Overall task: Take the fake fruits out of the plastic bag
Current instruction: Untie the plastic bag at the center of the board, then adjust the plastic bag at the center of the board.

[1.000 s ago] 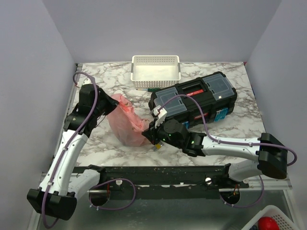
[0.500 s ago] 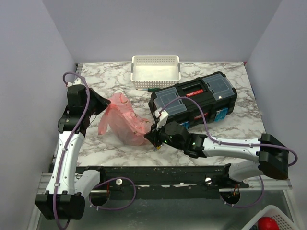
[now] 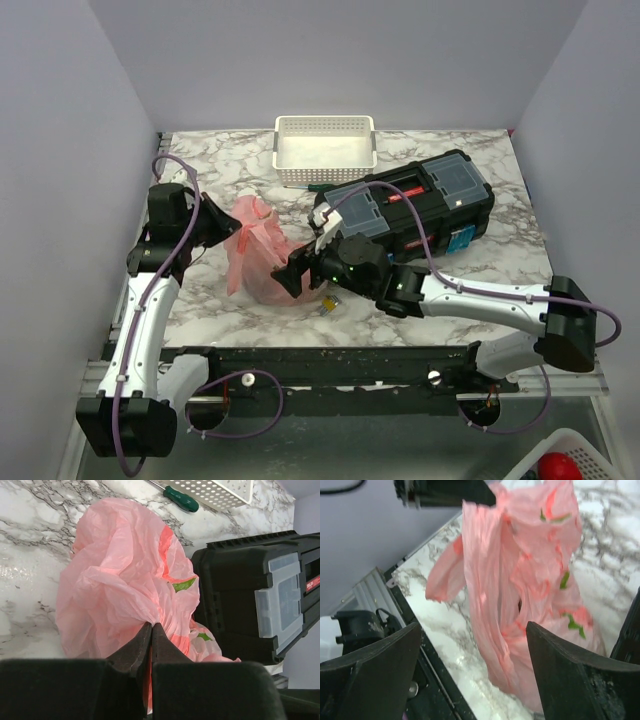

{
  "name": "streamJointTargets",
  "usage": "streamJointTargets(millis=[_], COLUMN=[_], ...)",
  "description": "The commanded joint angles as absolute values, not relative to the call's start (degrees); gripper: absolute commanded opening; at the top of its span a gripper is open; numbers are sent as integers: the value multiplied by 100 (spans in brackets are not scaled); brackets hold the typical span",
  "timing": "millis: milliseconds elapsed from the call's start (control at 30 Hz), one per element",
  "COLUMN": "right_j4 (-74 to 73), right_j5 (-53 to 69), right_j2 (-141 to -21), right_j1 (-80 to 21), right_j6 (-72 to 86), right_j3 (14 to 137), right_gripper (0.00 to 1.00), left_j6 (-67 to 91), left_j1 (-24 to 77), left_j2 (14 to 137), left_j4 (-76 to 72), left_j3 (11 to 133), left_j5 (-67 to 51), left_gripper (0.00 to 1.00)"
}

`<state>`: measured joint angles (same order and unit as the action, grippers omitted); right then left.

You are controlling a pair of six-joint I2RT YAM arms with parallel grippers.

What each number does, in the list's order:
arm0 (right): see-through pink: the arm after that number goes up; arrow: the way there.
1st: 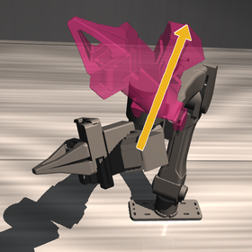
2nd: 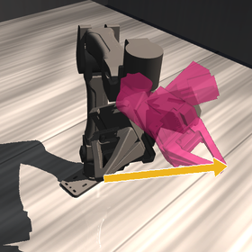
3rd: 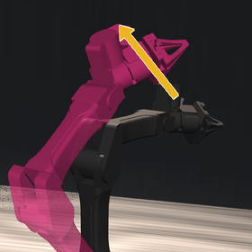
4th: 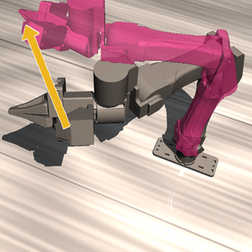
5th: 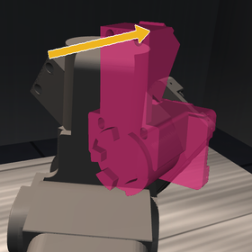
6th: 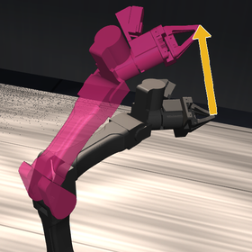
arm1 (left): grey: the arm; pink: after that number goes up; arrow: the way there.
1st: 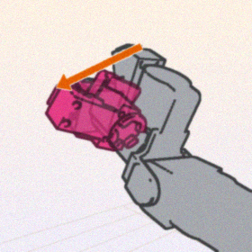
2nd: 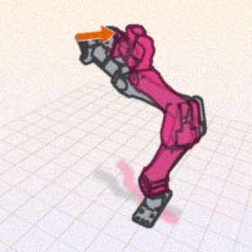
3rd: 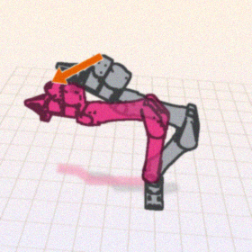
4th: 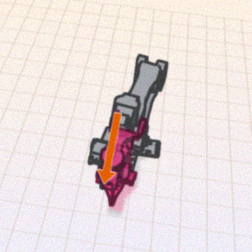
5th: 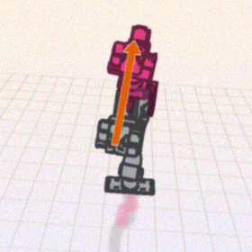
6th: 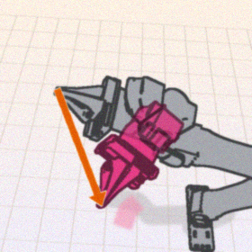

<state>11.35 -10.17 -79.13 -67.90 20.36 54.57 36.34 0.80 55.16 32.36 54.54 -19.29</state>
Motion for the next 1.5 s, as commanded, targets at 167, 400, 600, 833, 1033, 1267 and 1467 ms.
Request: streamJointTargets(millis=[167,400,600,833,1033,1267,1467], right_j4=[813,972,1041,1334,1498,1433,1254], right_j5=[-1220,-1429,-1618,-1607,-1451,-1455,-1741], right_j2=[-8776,-9389,-9073,-8361,-8029,-7756,-7537], right_j1=[-6814,-6815,-6812,-6798,-6725,-6715,-6594], right_j6=[1544,1716,1871,2060,2262,2228,2048], right_j3=[6702,7171,6797,6118,5836,5658,5533], right_gripper=[95,70,17,5,5,4,2], left_j6=[3349,3371,3448,4102,4483,4233,3254], left_j1=[143,323,866,2291,2903,2997,2981], left_j2=[5265,5252,4872,4276,4178,4541,4521], left_j4=[3305,3524,3990,4660,4632,4280,4449], left_j3=[5136,5188,5197,5029,4585,4620,5626], left_j5=[-2122,-2048,-1795,-185,683,855,2072], left_gripper=[0,18,71,81,73,28,0])
